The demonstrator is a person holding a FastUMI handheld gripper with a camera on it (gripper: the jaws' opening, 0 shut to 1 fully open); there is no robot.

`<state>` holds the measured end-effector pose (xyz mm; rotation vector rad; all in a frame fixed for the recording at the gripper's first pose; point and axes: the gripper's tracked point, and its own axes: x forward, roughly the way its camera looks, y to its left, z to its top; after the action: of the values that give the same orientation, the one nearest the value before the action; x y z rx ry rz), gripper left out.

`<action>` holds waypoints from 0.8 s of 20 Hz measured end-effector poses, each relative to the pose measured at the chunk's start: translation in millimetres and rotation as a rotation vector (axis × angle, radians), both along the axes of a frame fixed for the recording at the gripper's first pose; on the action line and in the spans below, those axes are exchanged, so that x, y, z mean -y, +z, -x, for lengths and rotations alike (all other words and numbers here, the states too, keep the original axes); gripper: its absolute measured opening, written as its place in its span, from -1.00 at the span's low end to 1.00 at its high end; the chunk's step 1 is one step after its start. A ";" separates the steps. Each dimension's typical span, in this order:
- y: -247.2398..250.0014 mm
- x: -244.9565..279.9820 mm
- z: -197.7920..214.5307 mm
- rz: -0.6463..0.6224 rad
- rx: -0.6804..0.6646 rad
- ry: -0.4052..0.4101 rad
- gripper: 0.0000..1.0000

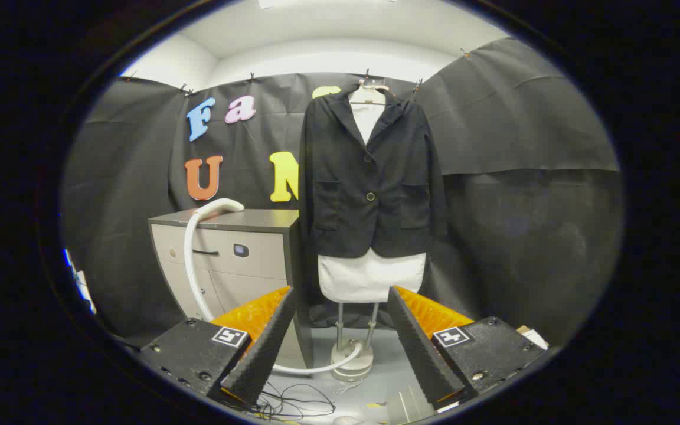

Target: Iron the clothes twice with a garment steamer, once on the left side and once on the right side.

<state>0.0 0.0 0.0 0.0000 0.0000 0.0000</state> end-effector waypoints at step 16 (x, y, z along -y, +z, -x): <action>68.2 -74.5 -45.7 -0.033 0.014 0.042 0.99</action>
<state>45.7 74.5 68.2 0.0333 -0.0135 0.0416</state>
